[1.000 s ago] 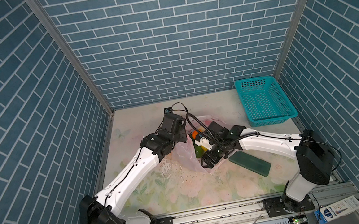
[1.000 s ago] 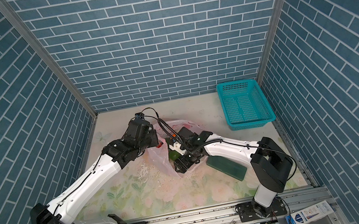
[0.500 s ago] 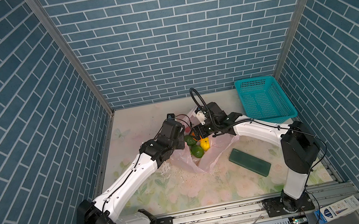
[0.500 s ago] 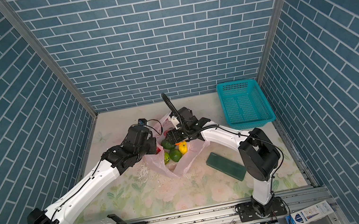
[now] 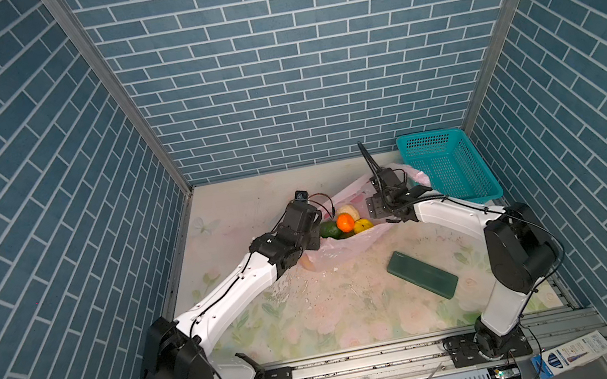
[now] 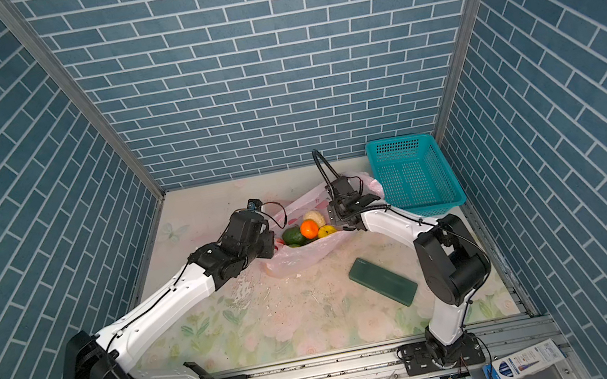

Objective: Untie the knot of the plastic bag and take out the fruit

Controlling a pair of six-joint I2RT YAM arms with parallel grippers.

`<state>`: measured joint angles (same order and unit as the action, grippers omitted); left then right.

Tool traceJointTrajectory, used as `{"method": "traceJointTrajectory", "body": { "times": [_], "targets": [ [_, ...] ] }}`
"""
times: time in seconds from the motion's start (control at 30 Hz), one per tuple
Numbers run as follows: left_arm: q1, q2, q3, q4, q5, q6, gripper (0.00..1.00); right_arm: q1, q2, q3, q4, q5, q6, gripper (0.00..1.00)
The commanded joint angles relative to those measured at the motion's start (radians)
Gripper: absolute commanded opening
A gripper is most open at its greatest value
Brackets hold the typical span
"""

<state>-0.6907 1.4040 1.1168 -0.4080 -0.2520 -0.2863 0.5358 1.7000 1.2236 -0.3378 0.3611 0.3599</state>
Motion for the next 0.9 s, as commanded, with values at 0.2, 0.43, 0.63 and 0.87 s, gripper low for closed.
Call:
{"method": "traceJointTrajectory", "body": {
  "times": [0.2,0.43,0.63,0.87],
  "targets": [
    [-0.05,0.11,0.119,0.051,0.052,-0.006,0.0,0.008,-0.154,-0.133,-0.106,-0.243,0.05,0.89],
    [-0.05,0.183,0.198,-0.005,0.055,-0.085,0.0,0.134,-0.169,-0.113,-0.082,-0.441,0.008,0.89],
    [-0.052,0.163,0.215,-0.08,-0.021,-0.129,0.0,0.187,-0.167,-0.177,-0.015,-0.59,0.007,0.88],
    [-0.061,0.112,0.167,-0.079,-0.078,-0.182,0.0,0.289,-0.177,-0.301,0.03,-0.676,-0.024,0.88]
  ]
}}
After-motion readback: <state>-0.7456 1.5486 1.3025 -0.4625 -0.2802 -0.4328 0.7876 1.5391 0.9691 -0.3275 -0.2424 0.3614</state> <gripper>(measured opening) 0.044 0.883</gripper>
